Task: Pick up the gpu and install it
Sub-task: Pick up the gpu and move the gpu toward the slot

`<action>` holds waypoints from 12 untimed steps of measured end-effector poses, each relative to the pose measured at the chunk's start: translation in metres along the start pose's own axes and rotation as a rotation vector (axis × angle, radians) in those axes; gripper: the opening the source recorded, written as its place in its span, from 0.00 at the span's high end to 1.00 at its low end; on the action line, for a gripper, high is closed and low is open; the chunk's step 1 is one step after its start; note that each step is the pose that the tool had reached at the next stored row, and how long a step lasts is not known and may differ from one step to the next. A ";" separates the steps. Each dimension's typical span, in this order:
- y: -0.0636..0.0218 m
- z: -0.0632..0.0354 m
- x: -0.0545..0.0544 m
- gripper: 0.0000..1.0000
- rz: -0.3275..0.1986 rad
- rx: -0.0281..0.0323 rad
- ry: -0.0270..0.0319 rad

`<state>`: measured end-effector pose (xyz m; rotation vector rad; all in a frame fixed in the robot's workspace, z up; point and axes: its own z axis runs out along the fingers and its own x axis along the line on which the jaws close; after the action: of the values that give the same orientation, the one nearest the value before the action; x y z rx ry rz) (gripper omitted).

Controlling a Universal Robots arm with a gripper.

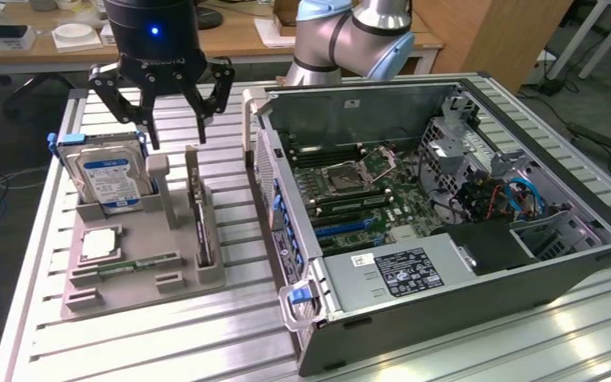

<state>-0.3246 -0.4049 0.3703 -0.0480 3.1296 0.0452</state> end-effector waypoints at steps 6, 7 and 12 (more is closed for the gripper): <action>-0.0004 0.0057 -0.001 0.41 0.000 -0.0002 0.0000; -0.0008 0.0065 -0.001 0.41 0.000 -0.0001 0.0000; -0.0013 0.0133 -0.001 0.41 0.000 -0.0001 0.0001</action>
<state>-0.3232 -0.4058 0.3570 -0.0475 3.1297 0.0452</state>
